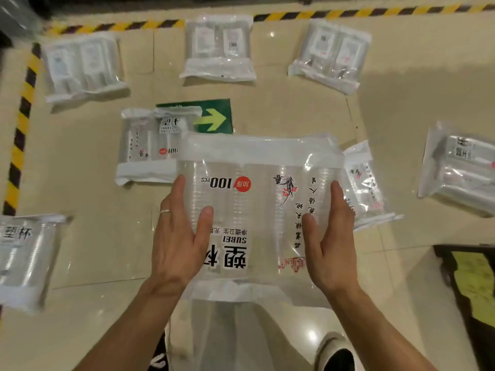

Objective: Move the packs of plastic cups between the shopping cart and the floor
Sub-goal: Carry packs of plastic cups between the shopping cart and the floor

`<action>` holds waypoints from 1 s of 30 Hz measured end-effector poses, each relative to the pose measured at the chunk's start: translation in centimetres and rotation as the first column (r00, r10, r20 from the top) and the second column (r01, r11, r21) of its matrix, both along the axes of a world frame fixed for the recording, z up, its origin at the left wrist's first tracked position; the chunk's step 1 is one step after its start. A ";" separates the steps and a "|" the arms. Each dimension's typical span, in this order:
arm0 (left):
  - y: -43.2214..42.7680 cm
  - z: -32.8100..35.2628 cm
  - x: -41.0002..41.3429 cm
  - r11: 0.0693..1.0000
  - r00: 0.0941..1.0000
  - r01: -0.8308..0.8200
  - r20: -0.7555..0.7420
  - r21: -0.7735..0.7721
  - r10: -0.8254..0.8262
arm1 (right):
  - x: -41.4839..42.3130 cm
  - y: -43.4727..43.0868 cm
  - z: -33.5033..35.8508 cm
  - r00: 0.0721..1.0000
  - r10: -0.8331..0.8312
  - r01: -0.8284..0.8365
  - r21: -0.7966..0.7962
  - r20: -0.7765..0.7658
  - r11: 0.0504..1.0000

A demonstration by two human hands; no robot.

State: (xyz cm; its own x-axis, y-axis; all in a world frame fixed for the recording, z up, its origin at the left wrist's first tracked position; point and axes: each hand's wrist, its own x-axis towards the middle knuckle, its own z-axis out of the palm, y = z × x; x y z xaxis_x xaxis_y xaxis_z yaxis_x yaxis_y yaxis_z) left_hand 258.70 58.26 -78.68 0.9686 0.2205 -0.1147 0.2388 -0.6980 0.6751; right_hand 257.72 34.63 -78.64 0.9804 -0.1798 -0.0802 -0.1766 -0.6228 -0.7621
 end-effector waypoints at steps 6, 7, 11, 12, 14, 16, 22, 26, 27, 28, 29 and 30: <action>0.5 19.4 7.7 1.000 0.966 -0.029 0.258 0.010 0.025 | 7.9 0.2 19.5 0.975 -0.022 0.006 0.069 0.220 0.998; 0.6 23.1 8.8 0.999 0.952 -0.038 0.305 0.021 0.030 | 9.0 0.3 23.3 0.966 -0.029 0.007 0.085 0.255 0.996; 0.3 38.5 11.4 0.998 0.882 -0.063 0.467 0.006 0.053 | 12.1 0.2 39.1 0.916 -0.036 -0.011 0.114 0.400 0.993; 0.2 42.3 11.6 0.998 0.861 -0.069 0.505 -0.006 0.063 | 12.5 0.0 43.0 0.896 -0.031 -0.017 0.105 0.442 0.994; -0.1 49.7 11.7 0.996 0.817 -0.086 0.572 -0.004 0.073 | 12.8 -0.2 50.5 0.850 -0.009 -0.034 0.072 0.527 0.997; -0.5 56.6 11.3 0.994 0.771 -0.114 0.630 -0.004 0.090 | 12.7 -0.5 57.3 0.800 0.014 -0.047 0.039 0.600 0.998; -1.7 73.2 7.8 0.993 0.647 -0.120 0.757 -0.009 0.086 | 9.6 -1.6 73.8 0.687 0.029 -0.036 -0.006 0.726 0.999; -2.4 80.8 4.9 0.992 0.621 -0.123 0.778 -0.026 0.097 | 5.8 -2.7 81.0 0.633 0.061 -0.015 -0.066 0.772 0.998; -2.6 82.3 4.0 0.994 0.603 -0.106 0.793 -0.026 0.085 | 5.0 -2.9 82.3 0.620 0.065 -0.017 -0.070 0.782 0.997; -3.0 83.7 3.1 0.996 0.584 -0.084 0.809 -0.027 0.071 | 4.1 -3.2 83.6 0.607 0.067 -0.014 -0.074 0.792 0.997; -3.3 85.0 2.3 0.998 0.568 -0.065 0.821 -0.024 0.057 | 3.4 -3.4 84.8 0.593 0.070 -0.007 -0.082 0.802 0.997; -3.5 86.1 1.7 0.998 0.560 -0.053 0.827 -0.018 0.045 | 2.7 -3.5 85.8 0.580 0.071 0.004 -0.090 0.812 0.996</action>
